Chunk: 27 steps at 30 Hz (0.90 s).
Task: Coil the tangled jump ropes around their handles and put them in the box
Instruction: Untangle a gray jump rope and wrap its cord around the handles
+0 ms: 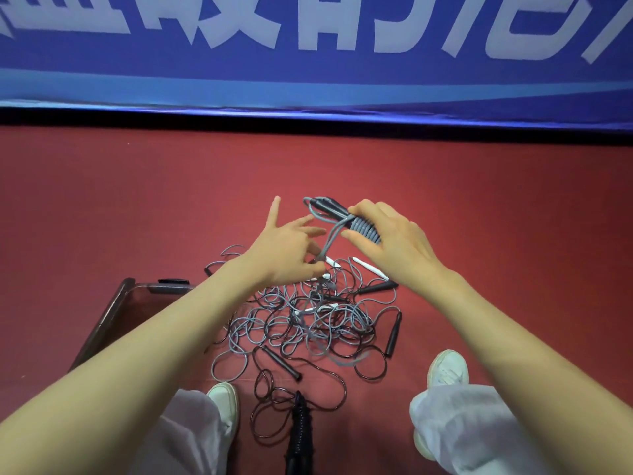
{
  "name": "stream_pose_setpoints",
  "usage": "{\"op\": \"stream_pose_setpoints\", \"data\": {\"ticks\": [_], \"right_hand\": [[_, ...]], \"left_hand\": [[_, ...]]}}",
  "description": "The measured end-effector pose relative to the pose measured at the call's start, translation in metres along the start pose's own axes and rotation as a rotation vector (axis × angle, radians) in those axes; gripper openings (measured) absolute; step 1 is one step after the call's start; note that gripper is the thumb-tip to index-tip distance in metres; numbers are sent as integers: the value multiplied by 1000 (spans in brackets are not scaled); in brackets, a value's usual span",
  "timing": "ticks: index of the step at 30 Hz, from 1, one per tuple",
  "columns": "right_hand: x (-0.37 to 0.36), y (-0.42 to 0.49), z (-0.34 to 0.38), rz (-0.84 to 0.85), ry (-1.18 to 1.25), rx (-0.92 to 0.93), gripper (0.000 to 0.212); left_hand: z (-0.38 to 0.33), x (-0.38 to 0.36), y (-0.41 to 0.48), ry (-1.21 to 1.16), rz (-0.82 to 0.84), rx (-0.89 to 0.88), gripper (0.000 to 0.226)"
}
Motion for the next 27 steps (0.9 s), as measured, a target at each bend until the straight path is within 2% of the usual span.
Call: {"op": "stream_pose_setpoints", "data": {"ticks": [2, 4, 5, 8, 11, 14, 17, 18, 20, 23, 27], "right_hand": [[6, 0, 0, -46, 11, -1, 31], [15, 1, -3, -101, 31, -22, 31], [18, 1, -6, -122, 38, -39, 32], [23, 3, -12, -171, 50, -90, 34], [27, 4, -14, -230, 71, -125, 35], [28, 3, -14, -240, 60, -129, 36], [28, 2, -14, -236, 63, -125, 35], [28, 1, -14, -234, 84, -126, 34], [27, 2, -16, -195, 187, -133, 30], [21, 2, -8, -23, 549, -155, 28], [10, 0, 6, 160, 1035, -169, 19]], "left_hand": [[-1, 0, -3, -404, -85, -88, 25], [-2, 2, -5, -951, -105, -62, 31], [-1, 5, -5, -1147, -129, -35, 33], [1, 15, -4, -1430, -264, 54, 21], [-14, 16, -2, -1592, -203, 73, 24], [-16, 5, 2, -1696, -48, 235, 54], [-19, -2, -2, -1816, 120, 285, 42], [-17, -3, -3, -1787, 115, 282, 35], [-7, -1, -3, -1588, -11, 260, 20], [4, 9, -4, -1344, -180, 191, 14], [-8, 16, -8, -1238, -130, 44, 21]]}}
Point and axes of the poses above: each hand's wrist, its own y-axis towards the middle knuckle, its own x-axis out of the back of the hand, z = x × y, the point moved 7 cm from there along y, towards the middle knuckle, and after that the axes turned 6 degrees about -y, right-handed, at the moved point
